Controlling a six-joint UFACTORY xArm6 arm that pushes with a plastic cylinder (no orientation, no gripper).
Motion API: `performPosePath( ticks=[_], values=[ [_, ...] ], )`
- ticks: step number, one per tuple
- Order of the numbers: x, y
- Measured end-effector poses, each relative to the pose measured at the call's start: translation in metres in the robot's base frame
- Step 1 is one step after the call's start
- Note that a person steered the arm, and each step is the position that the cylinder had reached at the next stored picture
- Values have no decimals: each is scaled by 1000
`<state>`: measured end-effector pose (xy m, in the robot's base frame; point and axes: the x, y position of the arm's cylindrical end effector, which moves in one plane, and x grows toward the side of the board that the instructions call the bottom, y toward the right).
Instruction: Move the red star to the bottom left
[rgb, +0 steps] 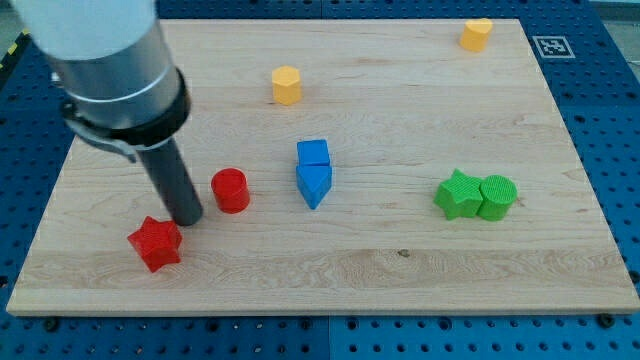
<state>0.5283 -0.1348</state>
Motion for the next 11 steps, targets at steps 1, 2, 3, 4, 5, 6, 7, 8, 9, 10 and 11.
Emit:
performPosePath(
  ticks=[1, 2, 3, 4, 5, 6, 7, 8, 9, 10, 11],
  values=[
    [2, 29],
    [32, 31],
    [42, 31],
    [42, 30],
    [42, 16],
    [42, -3],
    [42, -30],
    [42, -49],
    [42, -50],
    [36, -34],
    [13, -32]
  ],
)
